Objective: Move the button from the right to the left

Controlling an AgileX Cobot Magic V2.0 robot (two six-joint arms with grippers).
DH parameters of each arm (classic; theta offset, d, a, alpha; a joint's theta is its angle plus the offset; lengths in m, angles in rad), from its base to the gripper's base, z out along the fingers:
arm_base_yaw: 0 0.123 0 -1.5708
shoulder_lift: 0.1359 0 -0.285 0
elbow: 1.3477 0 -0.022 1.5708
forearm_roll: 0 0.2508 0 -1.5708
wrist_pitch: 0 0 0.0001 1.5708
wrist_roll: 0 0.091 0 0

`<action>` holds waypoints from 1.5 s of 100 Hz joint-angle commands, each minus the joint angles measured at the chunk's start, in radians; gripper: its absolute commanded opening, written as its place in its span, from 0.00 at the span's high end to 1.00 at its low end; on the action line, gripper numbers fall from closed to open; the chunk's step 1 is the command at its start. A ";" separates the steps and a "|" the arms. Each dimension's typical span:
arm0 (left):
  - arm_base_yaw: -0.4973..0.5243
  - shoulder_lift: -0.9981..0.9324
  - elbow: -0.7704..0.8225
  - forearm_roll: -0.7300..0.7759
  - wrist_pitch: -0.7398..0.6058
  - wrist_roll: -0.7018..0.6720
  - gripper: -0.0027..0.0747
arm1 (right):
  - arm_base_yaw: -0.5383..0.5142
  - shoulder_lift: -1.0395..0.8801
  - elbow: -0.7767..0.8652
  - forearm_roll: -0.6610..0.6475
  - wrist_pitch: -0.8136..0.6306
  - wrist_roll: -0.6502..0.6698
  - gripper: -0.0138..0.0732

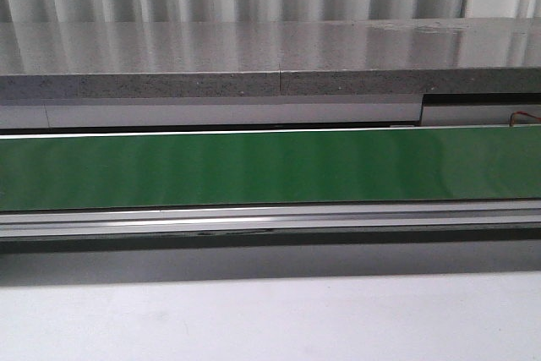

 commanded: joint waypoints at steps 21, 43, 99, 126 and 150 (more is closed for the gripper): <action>-0.010 -0.035 0.025 -0.003 -0.083 -0.009 0.99 | -0.005 -0.015 -0.015 -0.010 -0.083 -0.003 0.92; -0.010 -0.035 0.025 -0.003 -0.083 -0.009 0.99 | -0.005 -0.015 -0.015 -0.010 -0.083 -0.003 0.92; -0.010 -0.035 0.025 -0.003 -0.083 -0.009 0.99 | -0.005 -0.008 -0.147 0.001 0.025 -0.003 0.92; -0.010 -0.035 0.025 -0.003 -0.083 -0.009 0.99 | -0.005 0.186 -0.541 -0.012 0.570 -0.003 0.92; -0.010 -0.035 0.025 -0.003 -0.083 -0.009 0.99 | -0.005 0.429 -0.814 -0.012 0.880 -0.003 0.92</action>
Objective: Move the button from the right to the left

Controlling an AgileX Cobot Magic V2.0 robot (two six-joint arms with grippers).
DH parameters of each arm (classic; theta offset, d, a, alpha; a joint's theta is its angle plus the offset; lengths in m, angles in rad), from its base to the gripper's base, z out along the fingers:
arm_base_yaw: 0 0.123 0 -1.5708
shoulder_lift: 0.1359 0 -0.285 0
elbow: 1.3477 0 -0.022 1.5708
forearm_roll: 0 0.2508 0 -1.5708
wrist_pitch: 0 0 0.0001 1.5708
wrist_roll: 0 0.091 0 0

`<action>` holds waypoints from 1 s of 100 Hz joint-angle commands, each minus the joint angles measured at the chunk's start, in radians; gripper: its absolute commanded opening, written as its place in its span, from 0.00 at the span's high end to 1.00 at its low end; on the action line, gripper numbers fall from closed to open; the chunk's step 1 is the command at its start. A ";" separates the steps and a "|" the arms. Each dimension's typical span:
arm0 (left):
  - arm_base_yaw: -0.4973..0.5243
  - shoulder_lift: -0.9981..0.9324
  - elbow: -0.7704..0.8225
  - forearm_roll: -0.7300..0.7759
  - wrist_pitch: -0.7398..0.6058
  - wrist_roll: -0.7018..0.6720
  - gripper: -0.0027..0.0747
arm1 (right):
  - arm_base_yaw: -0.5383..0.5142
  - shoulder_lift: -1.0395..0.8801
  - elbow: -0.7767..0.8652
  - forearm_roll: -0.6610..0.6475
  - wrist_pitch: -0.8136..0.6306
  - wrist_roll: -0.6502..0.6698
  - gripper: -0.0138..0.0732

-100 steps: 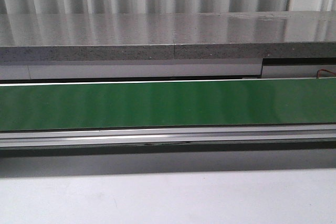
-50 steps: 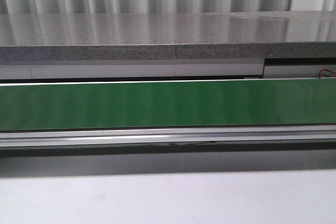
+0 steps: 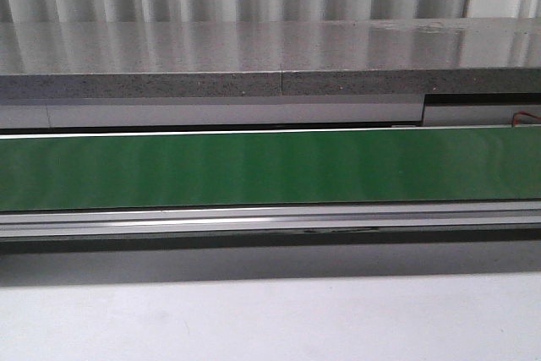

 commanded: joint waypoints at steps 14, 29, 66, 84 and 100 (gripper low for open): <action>-0.010 -0.035 0.025 -0.003 -0.083 -0.009 0.99 | -0.005 0.160 -0.121 -0.010 0.010 -0.003 0.92; -0.010 -0.035 0.025 -0.003 -0.083 -0.009 0.99 | -0.005 0.186 -0.121 -0.010 0.021 -0.003 0.92; -0.010 -0.035 0.025 -0.003 -0.083 -0.009 0.99 | -0.005 0.186 -0.121 0.002 0.033 -0.003 0.36; -0.010 -0.035 0.025 -0.003 -0.083 -0.009 0.99 | -0.006 0.203 -0.128 -0.039 0.034 0.118 0.23; -0.010 -0.035 0.025 -0.003 -0.083 -0.009 0.99 | -0.006 0.305 -0.167 -0.192 0.103 0.246 0.23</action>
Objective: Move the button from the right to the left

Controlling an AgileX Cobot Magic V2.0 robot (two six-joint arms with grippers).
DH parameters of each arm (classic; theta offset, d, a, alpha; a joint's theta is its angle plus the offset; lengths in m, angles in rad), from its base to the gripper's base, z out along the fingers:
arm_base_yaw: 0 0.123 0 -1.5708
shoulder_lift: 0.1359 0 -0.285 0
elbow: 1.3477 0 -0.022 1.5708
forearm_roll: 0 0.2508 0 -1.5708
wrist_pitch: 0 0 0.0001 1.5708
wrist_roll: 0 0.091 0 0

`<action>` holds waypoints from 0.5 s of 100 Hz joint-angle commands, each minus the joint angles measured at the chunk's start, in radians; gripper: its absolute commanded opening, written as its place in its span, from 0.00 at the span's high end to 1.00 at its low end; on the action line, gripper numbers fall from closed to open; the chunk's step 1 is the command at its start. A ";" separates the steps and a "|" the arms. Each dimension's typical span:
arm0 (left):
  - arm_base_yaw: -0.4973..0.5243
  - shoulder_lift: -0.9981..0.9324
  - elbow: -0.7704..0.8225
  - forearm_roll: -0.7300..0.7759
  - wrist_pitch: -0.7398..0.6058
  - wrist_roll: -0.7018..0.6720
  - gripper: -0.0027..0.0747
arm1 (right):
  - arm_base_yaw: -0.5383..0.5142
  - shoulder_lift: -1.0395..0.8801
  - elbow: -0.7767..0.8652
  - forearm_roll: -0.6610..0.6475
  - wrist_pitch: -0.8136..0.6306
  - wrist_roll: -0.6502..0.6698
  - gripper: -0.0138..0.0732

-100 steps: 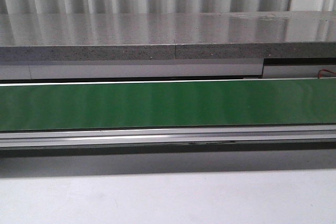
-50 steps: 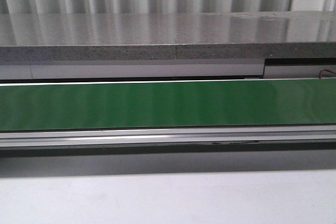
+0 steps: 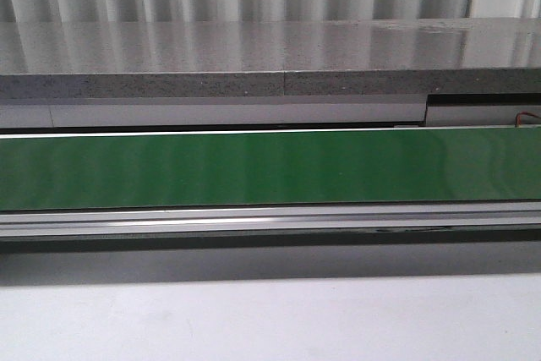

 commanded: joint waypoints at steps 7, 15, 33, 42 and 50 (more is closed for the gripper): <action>-0.010 -0.035 0.025 -0.003 -0.083 -0.009 0.99 | -0.006 0.122 -0.070 -0.129 -0.015 0.053 0.23; -0.010 -0.035 0.025 -0.003 -0.083 -0.009 0.99 | -0.006 0.201 -0.099 -0.145 -0.018 0.052 0.23; -0.010 -0.035 0.025 -0.003 -0.083 -0.009 0.99 | -0.045 0.350 -0.166 -0.149 -0.098 0.052 0.23; -0.010 -0.035 0.025 -0.003 -0.083 -0.009 0.99 | -0.108 0.427 -0.197 -0.138 -0.125 0.023 0.23; -0.010 -0.035 0.025 -0.003 -0.083 -0.009 0.99 | -0.192 0.490 -0.225 -0.082 -0.153 -0.064 0.23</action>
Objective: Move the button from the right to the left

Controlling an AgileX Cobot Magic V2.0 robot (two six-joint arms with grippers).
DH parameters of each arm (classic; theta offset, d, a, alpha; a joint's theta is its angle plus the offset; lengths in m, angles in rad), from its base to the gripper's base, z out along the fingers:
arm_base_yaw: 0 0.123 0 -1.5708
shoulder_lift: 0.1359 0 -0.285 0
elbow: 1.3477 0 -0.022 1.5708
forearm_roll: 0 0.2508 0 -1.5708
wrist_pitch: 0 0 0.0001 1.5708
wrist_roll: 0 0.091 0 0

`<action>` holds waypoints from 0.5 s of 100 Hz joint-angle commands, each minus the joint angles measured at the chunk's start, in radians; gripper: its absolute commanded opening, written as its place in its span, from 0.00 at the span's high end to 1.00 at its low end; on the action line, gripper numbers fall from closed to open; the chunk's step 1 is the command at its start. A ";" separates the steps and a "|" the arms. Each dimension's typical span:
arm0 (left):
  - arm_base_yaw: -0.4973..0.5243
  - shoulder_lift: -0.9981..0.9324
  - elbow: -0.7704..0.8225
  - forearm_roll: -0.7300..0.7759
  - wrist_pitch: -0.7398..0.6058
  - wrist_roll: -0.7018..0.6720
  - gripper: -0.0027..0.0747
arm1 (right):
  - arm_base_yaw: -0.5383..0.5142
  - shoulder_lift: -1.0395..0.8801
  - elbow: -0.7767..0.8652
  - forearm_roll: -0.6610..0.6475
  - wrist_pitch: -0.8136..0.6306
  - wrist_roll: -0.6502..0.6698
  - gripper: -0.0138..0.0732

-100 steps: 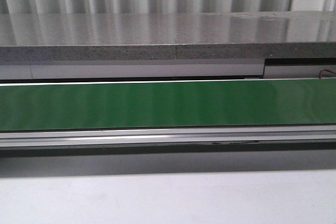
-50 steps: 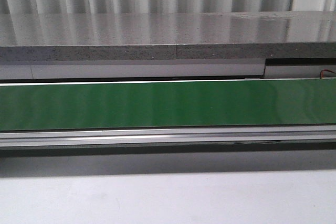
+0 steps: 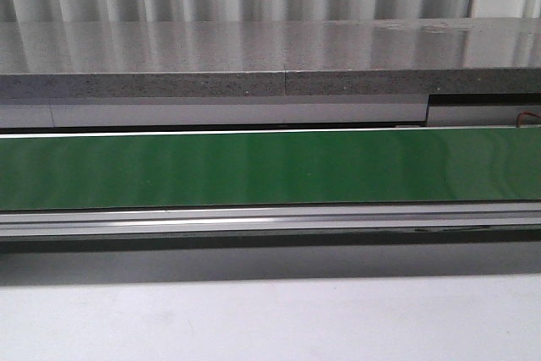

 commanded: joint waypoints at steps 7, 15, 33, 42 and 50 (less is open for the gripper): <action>-0.010 -0.035 0.025 -0.003 -0.083 -0.009 0.99 | -0.153 0.098 -0.077 0.091 -0.104 -0.179 0.23; -0.010 -0.035 0.025 -0.003 -0.083 -0.009 0.99 | -0.253 0.164 -0.093 0.196 -0.157 -0.296 0.23; -0.010 -0.035 0.025 -0.003 -0.083 -0.009 0.99 | -0.452 0.313 -0.122 0.451 -0.234 -0.574 0.23; -0.010 -0.035 0.025 -0.003 -0.083 -0.009 0.99 | -0.518 0.382 -0.139 0.539 -0.256 -0.652 0.23; -0.010 -0.035 0.025 -0.003 -0.083 -0.009 0.99 | -0.545 0.451 -0.156 0.587 -0.268 -0.730 0.23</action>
